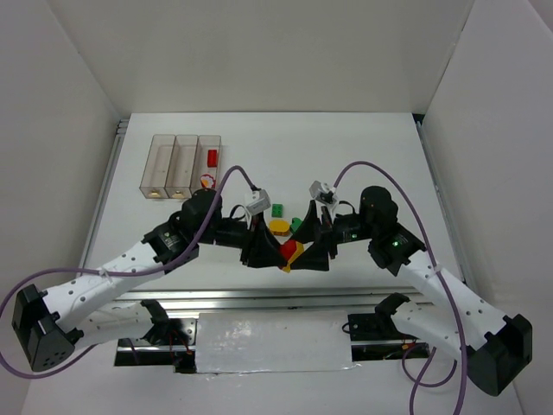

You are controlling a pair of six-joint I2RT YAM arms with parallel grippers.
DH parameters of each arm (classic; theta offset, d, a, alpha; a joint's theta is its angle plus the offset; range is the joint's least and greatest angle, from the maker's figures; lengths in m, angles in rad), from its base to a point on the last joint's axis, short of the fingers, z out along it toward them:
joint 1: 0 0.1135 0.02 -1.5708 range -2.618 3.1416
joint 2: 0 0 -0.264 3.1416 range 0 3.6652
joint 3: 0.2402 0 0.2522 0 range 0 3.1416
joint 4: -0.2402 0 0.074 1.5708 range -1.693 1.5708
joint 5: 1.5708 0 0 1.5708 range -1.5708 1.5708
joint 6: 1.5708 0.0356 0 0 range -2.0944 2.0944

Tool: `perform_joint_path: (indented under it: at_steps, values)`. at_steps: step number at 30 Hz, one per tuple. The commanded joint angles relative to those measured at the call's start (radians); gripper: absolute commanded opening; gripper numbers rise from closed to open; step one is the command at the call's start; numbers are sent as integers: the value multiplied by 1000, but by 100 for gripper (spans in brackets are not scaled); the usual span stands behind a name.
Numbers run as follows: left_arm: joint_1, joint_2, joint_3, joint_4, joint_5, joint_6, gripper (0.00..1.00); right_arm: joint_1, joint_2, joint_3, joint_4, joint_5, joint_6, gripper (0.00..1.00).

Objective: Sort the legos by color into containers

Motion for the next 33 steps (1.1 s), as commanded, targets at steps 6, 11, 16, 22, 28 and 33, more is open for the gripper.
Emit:
perform_joint_path:
  at_steps: [6, 11, 16, 22, 28, 33]
  values:
    - [-4, -50, 41, 86, 21, 6, 0, 7, -10, -61, 270, -64, 142, 56]
    - [-4, -45, 27, 104, 36, -3, 0, 8, -30, -51, 307, -38, 174, 56]
    - [-4, -48, 20, 116, 41, -9, 0, 8, -12, -52, 353, -53, 206, 39]
    - [-5, -62, 24, 113, 45, -8, 0, 8, -14, -83, 387, -27, 202, 0]
    - [30, -100, 69, 38, 45, 35, 0, 7, 2, -87, 320, -37, 116, 0]
    - [116, -149, 122, -44, 68, 57, 0, 5, 12, -89, 262, -36, 69, 0]
